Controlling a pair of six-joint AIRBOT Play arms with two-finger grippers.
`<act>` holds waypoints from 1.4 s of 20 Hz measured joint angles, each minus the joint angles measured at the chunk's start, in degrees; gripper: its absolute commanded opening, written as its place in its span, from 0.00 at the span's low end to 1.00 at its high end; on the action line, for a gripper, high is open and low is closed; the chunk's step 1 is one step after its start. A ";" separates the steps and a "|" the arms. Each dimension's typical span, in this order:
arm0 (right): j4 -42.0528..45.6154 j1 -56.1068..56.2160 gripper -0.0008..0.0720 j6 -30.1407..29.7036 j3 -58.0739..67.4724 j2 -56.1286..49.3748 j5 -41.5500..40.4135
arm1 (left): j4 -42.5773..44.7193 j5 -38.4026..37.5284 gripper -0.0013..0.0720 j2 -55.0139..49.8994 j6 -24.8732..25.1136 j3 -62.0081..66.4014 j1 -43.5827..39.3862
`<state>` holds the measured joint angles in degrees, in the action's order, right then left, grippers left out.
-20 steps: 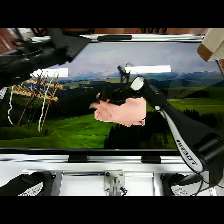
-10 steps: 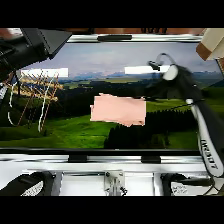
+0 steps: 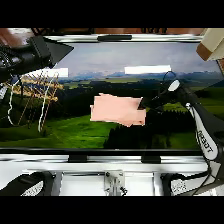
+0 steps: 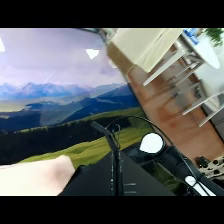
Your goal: Fold the shirts.
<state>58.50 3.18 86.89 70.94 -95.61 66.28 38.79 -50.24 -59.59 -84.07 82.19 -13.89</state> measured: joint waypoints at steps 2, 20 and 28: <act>-2.89 0.17 0.12 -1.25 -0.09 -1.51 -1.44 | 0.63 -0.28 0.06 0.00 -0.72 0.00 0.00; 17.53 -42.38 0.12 4.76 -0.59 16.59 10.62 | 1.77 -1.42 0.07 0.04 -1.29 -0.11 -0.13; 25.16 -44.70 0.12 12.31 -29.16 30.99 9.62 | 1.79 -2.73 0.07 0.04 -1.22 -0.13 -0.15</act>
<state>83.66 -41.52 99.20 41.78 -64.62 75.90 40.58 -52.97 -59.55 -85.30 82.06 -14.04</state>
